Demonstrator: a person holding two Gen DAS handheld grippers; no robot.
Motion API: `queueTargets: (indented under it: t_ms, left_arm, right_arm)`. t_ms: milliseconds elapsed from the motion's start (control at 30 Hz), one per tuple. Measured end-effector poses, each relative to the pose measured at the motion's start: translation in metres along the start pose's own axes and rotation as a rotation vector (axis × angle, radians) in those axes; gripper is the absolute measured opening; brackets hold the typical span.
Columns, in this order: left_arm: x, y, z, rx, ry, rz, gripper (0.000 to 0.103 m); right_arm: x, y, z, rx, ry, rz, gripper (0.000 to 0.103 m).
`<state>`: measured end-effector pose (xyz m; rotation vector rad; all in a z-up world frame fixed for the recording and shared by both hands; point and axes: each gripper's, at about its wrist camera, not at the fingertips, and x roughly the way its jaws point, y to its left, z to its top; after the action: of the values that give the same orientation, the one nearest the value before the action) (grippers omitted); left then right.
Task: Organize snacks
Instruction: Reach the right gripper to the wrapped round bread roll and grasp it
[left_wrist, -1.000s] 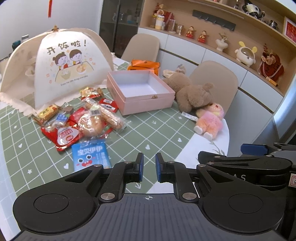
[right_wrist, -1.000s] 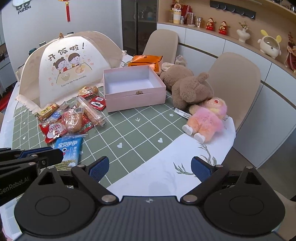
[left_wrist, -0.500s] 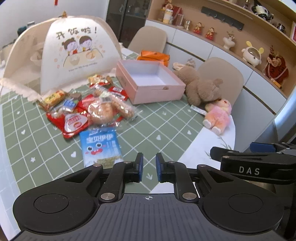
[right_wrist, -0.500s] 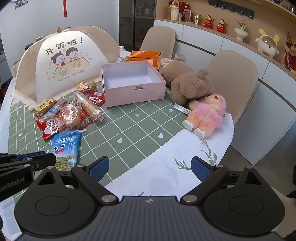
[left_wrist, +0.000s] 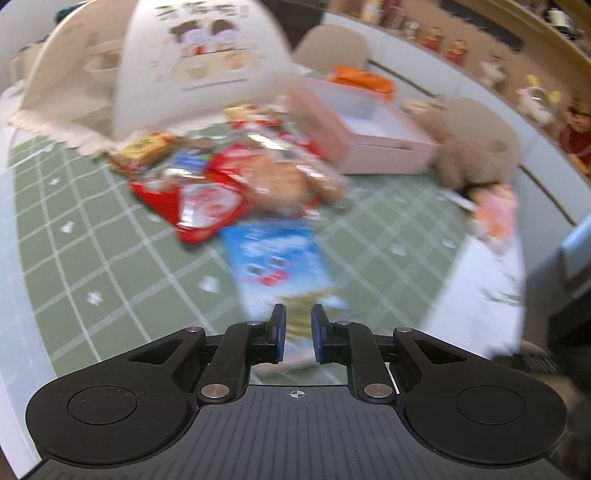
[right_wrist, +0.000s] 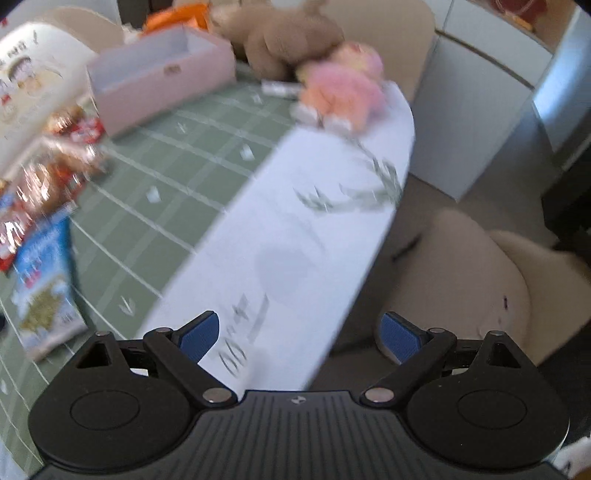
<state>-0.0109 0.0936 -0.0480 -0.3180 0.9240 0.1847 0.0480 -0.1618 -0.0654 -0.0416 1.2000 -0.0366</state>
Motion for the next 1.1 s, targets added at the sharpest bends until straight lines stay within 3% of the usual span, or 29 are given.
queueTargets:
  t_ms: [167, 267, 567, 733, 800, 933, 1033, 1100]
  left_arm:
    - [0.036, 0.031, 0.017, -0.082, 0.005, 0.041, 0.017]
    - [0.054, 0.032, 0.025, -0.061, 0.009, 0.039, 0.017]
    - [0.08, -0.031, 0.026, 0.206, 0.07, -0.132, 0.023]
    - [0.079, -0.042, 0.031, 0.222, 0.109, -0.284, 0.023]
    - [0.067, -0.031, 0.041, 0.15, 0.028, -0.262, 0.024]
    - [0.055, 0.014, 0.069, -0.088, -0.129, -0.075, 0.023]
    - [0.065, 0.038, 0.088, -0.211, -0.148, -0.014, 0.023]
    - [0.077, 0.036, 0.097, -0.201, -0.157, -0.017, 0.023]
  right_arm:
    - [0.012, -0.002, -0.019, 0.01, 0.066, -0.009, 0.095]
    - [0.018, -0.008, -0.026, 0.048, 0.118, -0.003, 0.095]
    - [0.008, -0.022, -0.035, 0.091, 0.116, -0.027, 0.095]
    - [0.01, -0.022, -0.034, 0.095, 0.112, -0.028, 0.095]
    - [0.012, -0.023, -0.031, 0.097, 0.105, -0.028, 0.095]
    - [0.011, -0.022, -0.03, 0.097, 0.091, -0.023, 0.095]
    - [0.01, -0.021, -0.03, 0.087, 0.081, -0.015, 0.095]
    - [0.008, -0.02, -0.032, 0.074, 0.072, -0.016, 0.095]
